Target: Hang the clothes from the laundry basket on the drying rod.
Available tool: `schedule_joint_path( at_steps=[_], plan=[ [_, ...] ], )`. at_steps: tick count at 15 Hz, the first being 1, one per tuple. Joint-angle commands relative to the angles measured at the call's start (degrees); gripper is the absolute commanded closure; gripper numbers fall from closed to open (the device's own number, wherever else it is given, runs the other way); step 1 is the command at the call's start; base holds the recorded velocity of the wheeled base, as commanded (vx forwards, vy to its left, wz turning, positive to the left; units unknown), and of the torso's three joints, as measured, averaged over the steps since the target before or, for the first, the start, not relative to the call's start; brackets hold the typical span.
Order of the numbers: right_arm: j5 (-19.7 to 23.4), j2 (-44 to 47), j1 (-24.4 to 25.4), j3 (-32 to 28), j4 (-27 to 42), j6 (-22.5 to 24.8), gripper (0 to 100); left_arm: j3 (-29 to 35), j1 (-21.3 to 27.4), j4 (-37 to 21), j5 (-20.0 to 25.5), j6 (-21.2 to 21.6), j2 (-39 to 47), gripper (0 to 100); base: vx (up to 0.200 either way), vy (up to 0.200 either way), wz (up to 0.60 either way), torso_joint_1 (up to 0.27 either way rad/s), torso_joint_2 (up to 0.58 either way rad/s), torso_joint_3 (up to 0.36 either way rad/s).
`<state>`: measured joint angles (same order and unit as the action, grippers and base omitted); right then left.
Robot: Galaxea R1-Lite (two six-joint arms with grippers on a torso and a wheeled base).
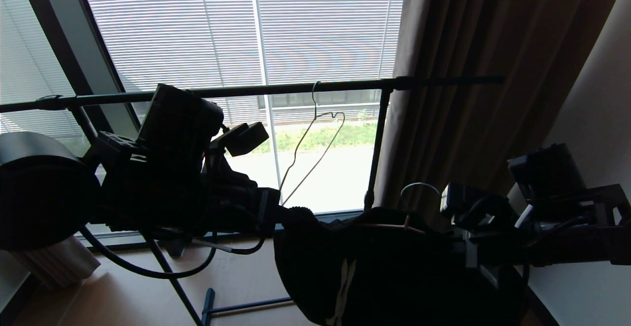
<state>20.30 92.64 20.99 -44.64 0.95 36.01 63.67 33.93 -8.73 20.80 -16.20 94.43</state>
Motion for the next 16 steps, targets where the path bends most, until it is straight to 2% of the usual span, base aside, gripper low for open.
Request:
schedule_joint_path(
  at_steps=[1,4,9,12,13,14,16],
  plan=[
    [-0.1,-0.2,1.1,1.0,-1.0,-0.2,100,5.3,0.5,-3.2,-0.1,-0.1,2.2,100,0.000,0.000,0.00,0.000,0.00,0.000],
    [-7.5,0.0,4.0,4.1,-5.7,-0.7,100,11.1,0.5,-6.8,-2.4,-0.1,2.7,100,0.000,0.000,0.00,0.000,0.00,0.000],
    [-9.5,-2.1,7.7,6.4,-8.9,-1.0,100,11.1,1.9,-8.3,-3.8,-0.1,3.7,100,0.000,0.000,0.00,0.000,0.00,0.000],
    [-16.7,-4.7,11.6,9.1,-12.1,-1.0,100,12.8,2.4,-8.3,-7.2,-0.7,5.9,100,0.000,0.000,0.00,0.000,0.00,0.000],
    [-19.1,-5.1,12.8,10.4,-14.0,-1.0,100,13.5,2.4,-8.4,-7.9,-1.6,6.4,100,0.000,0.000,0.00,0.000,0.00,0.000],
    [-23.8,-5.0,15.2,12.8,-18.2,-1.0,100,15.2,2.4,-8.6,-8.1,-3.7,7.1,100,0.000,0.000,0.00,0.000,0.00,0.000],
    [-27.8,-4.7,18.0,15.2,-22.7,-1.0,100,18.2,2.4,-10.8,-8.3,-5.6,7.9,100,0.000,0.000,0.00,0.000,0.00,0.000]
  ],
)
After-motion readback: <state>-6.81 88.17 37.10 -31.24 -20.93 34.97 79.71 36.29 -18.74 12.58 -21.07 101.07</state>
